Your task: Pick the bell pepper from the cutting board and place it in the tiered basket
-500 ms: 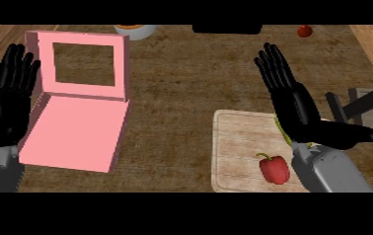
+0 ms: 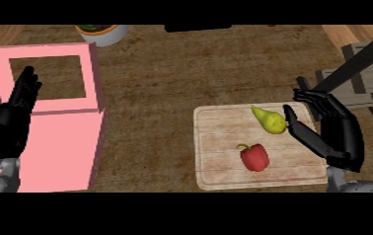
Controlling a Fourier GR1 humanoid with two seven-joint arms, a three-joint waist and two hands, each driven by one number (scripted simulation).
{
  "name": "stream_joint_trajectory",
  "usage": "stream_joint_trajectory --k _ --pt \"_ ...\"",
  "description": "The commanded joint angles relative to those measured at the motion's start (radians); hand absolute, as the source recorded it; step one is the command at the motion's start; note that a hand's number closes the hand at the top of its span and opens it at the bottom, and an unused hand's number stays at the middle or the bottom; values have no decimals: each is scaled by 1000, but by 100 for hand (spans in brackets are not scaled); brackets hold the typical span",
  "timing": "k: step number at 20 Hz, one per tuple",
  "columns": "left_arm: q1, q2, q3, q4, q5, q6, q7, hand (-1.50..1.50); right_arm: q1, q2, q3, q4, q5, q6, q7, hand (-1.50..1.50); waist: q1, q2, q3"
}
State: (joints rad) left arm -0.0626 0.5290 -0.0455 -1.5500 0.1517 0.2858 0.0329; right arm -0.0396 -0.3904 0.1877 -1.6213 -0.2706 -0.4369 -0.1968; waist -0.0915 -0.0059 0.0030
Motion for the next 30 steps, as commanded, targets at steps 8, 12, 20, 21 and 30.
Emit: stream_joint_trajectory --k 8,12,20,21,30 --pt "-24 -48 -77 68 -83 7 2 0 561 -194 -1 -373 262 -245 126 -150 36 2 -8" --pt "-43 -38 -83 86 -90 -9 15 0 626 -413 8 -455 369 -153 318 -150 50 8 -14" --pt "-66 -62 -102 88 -105 -18 13 0 621 -609 11 -779 552 -55 896 -150 98 12 -12" --pt "-88 -53 -88 106 -93 -41 17 0 567 -579 62 -773 603 -52 970 -150 106 13 -9" --pt "-111 -68 -89 73 -110 -56 54 0 178 -477 224 -711 640 146 1451 -150 129 12 -5"
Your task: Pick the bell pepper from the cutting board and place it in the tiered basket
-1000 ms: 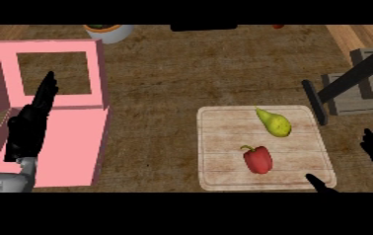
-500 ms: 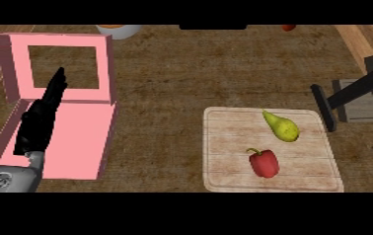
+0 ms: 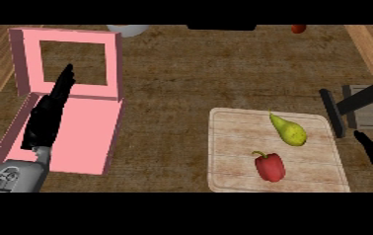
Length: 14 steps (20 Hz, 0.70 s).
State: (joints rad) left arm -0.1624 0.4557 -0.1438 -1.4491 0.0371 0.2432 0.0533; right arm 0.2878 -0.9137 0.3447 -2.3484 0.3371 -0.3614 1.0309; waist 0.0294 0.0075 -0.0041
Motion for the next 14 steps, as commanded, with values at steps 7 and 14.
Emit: stream_joint_trajectory --k 7,14 --pt "9 -32 7 35 -32 -6 -35 0 -248 160 184 120 108 179 313 -150 -13 -5 2" --pt "17 -50 37 41 -37 -8 -27 0 -263 284 233 240 209 208 279 -150 -26 -6 3"
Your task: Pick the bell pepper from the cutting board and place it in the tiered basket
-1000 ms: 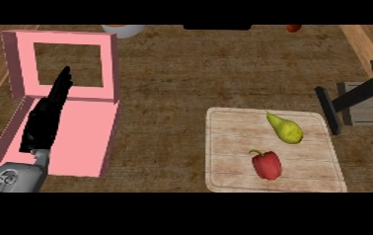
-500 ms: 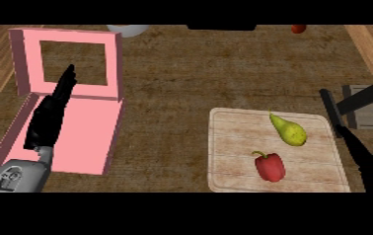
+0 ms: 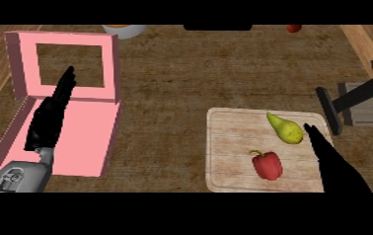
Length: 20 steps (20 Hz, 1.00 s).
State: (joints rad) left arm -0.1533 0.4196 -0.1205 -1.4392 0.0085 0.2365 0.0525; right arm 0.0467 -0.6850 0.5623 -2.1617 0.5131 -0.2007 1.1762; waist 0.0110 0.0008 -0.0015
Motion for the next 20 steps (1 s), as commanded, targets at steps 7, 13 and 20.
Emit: stream_joint_trajectory --k 7,13,20 --pt "10 -38 2 15 -41 8 -12 0 -52 152 101 94 225 111 199 -150 -12 -2 0" --pt "1 -34 28 -9 -34 -20 7 0 -74 253 114 99 320 199 221 -150 -8 -1 0" --pt "-34 -9 70 32 -31 -60 2 0 -29 308 41 101 315 268 186 -150 -16 -1 1"
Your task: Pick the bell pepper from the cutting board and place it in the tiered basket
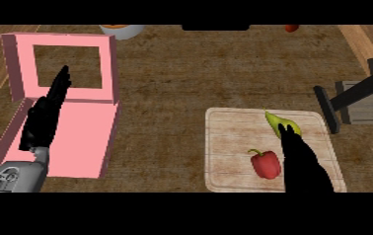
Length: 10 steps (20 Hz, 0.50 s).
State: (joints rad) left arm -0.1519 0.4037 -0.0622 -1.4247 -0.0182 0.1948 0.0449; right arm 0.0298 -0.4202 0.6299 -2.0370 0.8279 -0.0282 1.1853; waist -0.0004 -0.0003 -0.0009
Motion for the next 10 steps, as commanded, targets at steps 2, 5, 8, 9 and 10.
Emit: stream_joint_trajectory --k 2,5,8,9,10 --pt "19 -33 -24 -54 -33 22 40 0 13 118 34 37 83 50 170 -150 1 -1 1" --pt "53 -11 -1 -104 -22 -7 45 0 13 139 -20 67 79 68 128 -150 5 -1 1" --pt "54 -24 6 -82 -44 2 8 0 33 147 -69 83 64 82 86 -150 3 0 1" --pt "27 -28 14 -61 -28 -18 32 0 61 102 -124 130 26 57 -13 -150 0 0 1" --pt "36 -44 8 -44 -42 -13 14 0 38 135 -130 154 25 65 -21 -150 1 1 1"
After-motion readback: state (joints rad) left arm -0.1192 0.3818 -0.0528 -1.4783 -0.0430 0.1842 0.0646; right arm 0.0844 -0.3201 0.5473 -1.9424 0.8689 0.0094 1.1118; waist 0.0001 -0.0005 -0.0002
